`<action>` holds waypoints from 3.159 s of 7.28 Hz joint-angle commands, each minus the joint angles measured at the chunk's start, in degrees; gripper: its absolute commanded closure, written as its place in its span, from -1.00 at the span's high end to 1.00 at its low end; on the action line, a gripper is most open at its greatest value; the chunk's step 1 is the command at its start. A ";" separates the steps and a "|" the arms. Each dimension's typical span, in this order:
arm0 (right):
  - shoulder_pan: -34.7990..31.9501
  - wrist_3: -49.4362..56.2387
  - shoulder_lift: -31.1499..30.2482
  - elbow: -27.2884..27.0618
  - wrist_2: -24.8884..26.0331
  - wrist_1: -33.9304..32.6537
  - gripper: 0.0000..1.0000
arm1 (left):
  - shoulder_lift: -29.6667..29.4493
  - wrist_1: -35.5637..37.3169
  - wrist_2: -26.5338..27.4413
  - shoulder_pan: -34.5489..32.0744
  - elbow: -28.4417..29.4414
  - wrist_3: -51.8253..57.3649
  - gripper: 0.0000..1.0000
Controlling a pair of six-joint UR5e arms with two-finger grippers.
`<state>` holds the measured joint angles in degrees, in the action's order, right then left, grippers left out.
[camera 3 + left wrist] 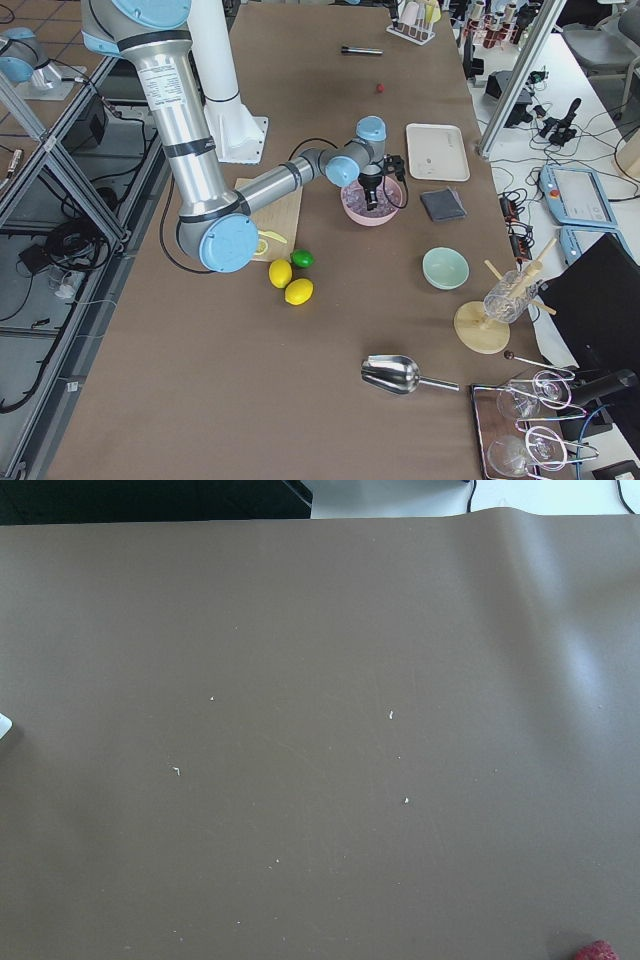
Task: Mash ice and strawberries in cup
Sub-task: 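Lift the ice cube and carry it over the light-blue cup, then lower the right gripper and release the ice cube into the cup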
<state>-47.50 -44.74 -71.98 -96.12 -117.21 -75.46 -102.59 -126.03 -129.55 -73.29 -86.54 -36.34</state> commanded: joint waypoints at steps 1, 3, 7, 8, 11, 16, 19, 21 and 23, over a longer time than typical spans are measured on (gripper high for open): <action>-1.18 0.01 0.69 -0.99 -1.25 -0.99 -0.81 | -0.06 0.00 0.00 0.07 0.14 -0.14 0.94; -3.91 0.01 9.44 -4.15 -4.33 -14.20 -0.98 | -0.06 0.00 0.00 0.07 0.05 -0.14 0.94; -0.41 -9.62 25.36 -0.76 -2.24 -23.24 -1.00 | -0.06 0.00 0.00 0.25 0.32 -0.31 0.94; 1.69 -12.53 28.62 1.18 -0.14 -23.24 -1.00 | -0.06 0.09 0.00 0.34 0.32 -0.23 0.94; 9.86 -19.56 44.41 20.62 9.25 -18.19 -1.00 | 0.37 0.00 -0.09 0.78 0.49 -0.05 0.94; 13.47 -21.00 43.77 23.79 13.66 -13.85 -1.00 | 0.64 -0.09 -0.44 0.78 0.14 -0.05 0.95; 14.63 -20.47 41.41 23.52 14.20 -12.52 -1.00 | 0.81 -0.09 -0.18 0.78 0.14 -0.05 0.94; 14.54 -20.38 41.48 23.70 14.38 -12.52 -1.00 | 0.81 -0.09 -0.18 0.78 -0.03 -0.05 0.94; 14.54 -20.99 41.48 23.79 16.04 -12.43 -0.82 | 0.73 -0.09 -0.44 0.78 -0.12 -0.05 0.94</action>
<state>-32.95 -65.26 -30.47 -72.42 -102.26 -87.96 -101.79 -126.12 -129.78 -72.51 -86.53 -36.38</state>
